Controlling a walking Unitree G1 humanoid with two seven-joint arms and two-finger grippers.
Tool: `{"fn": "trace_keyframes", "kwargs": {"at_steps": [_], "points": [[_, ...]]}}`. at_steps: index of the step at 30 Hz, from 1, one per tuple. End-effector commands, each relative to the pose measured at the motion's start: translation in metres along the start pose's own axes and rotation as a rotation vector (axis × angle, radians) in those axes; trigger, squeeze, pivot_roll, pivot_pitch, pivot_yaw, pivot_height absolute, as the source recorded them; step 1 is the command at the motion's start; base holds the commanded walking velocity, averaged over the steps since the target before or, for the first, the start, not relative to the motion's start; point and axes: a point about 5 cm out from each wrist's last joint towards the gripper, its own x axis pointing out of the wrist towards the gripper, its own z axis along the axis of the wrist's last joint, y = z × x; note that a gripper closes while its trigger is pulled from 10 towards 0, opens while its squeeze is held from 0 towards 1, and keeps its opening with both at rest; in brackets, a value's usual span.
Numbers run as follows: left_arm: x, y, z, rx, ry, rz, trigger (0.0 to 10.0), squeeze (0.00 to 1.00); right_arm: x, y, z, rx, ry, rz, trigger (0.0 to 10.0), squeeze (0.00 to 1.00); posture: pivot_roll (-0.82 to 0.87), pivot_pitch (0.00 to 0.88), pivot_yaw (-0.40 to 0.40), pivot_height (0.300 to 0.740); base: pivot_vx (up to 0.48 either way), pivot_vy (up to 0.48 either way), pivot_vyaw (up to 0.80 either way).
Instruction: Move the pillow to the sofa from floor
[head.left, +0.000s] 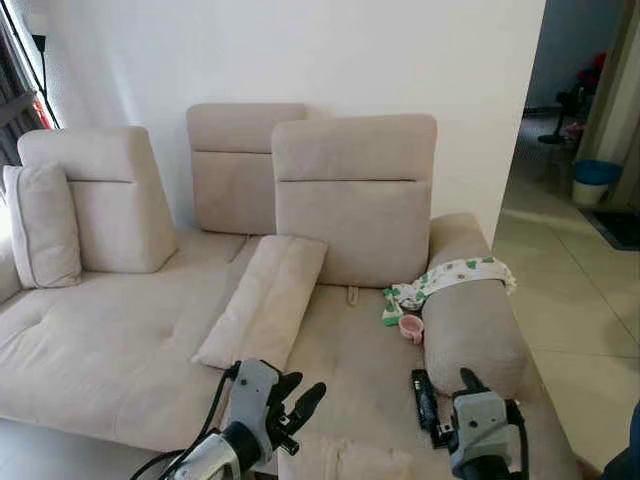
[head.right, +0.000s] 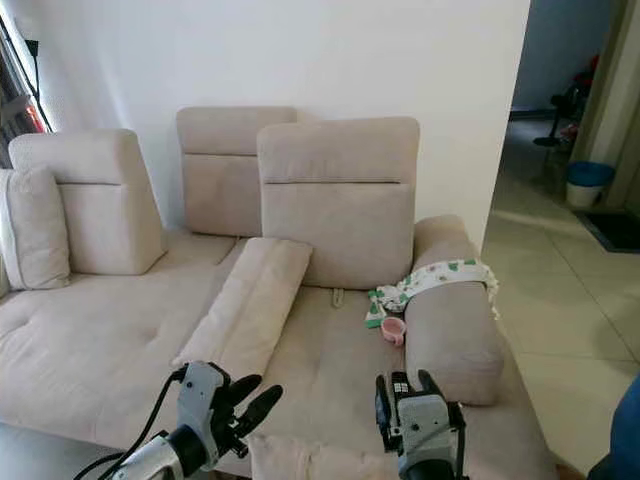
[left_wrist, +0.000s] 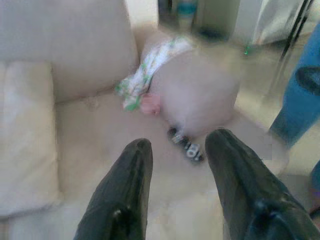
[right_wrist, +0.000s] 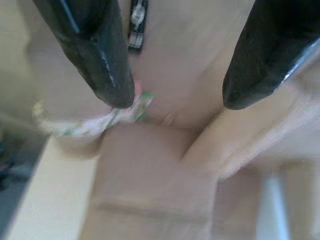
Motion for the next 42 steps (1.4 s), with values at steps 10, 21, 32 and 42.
{"fn": "trace_keyframes", "kwargs": {"at_steps": [10, 21, 32, 42], "points": [[0.015, 0.008, -0.004, 0.068, 0.086, 0.087, 10.0, 0.0, 0.02, -0.005, 0.0, -0.086, 0.019, 0.138, 10.0, 0.0, 0.0, 0.0, 0.086, 0.733, 0.0, 0.0, 0.0], [0.009, 0.008, -0.016, 0.06, 0.074, 0.073, 10.0, 0.0, 0.02, 0.003, 0.007, -0.066, -0.042, 0.188, 10.0, 0.0, 0.01, 0.0, 0.084, 0.698, 0.0, 0.0, 0.0], [0.01, 0.007, -0.015, 0.071, 0.061, 0.062, 10.0, 0.0, 0.021, 0.003, 0.008, -0.065, -0.056, 0.186, 10.0, 0.0, 0.01, 0.0, 0.087, 0.648, 0.0, 0.0, 0.0], [0.011, 0.006, -0.014, 0.079, 0.051, 0.059, 10.0, 0.0, 0.02, 0.004, 0.007, -0.061, -0.059, 0.19, 10.0, 0.0, 0.01, 0.0, 0.086, 0.618, 0.0, 0.0, 0.0]]}}
